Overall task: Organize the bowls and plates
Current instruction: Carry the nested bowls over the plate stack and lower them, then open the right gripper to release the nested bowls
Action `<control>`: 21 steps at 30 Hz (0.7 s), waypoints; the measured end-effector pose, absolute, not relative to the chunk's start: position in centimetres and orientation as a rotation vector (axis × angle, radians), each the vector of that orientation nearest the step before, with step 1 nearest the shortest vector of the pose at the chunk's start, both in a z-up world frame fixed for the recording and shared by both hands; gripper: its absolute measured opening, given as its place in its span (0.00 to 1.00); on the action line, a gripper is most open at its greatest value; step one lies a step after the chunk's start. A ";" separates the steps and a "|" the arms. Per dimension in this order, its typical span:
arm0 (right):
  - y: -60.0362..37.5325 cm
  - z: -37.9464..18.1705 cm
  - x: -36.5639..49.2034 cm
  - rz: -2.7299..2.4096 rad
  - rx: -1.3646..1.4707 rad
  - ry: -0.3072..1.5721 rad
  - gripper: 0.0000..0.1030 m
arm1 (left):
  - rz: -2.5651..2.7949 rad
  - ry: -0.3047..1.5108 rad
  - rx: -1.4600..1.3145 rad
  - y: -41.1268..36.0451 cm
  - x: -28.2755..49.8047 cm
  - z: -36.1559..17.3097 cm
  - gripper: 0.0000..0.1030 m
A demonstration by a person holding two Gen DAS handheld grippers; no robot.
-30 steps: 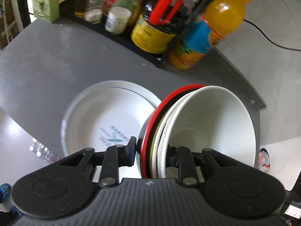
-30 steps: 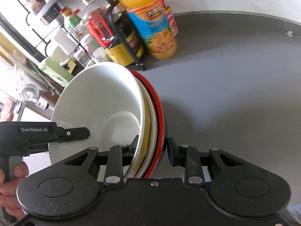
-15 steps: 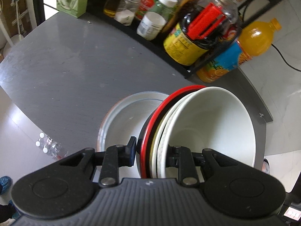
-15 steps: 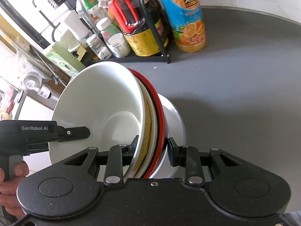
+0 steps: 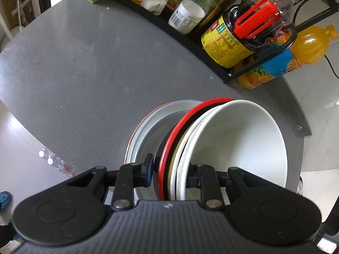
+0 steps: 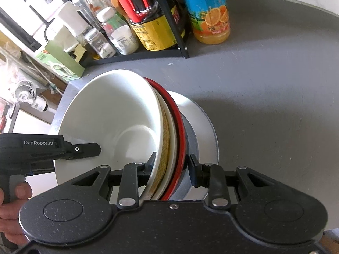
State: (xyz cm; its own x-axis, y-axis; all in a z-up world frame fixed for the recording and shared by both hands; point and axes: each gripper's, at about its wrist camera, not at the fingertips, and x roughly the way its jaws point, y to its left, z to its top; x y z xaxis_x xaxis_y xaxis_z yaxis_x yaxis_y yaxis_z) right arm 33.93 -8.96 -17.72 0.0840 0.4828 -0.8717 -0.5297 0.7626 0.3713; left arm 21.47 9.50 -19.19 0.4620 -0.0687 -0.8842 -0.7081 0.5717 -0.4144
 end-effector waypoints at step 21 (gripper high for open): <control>-10.2 -15.2 32.1 0.592 0.118 1.149 0.55 | 0.355 0.973 -0.830 11.0 20.3 -16.9 0.47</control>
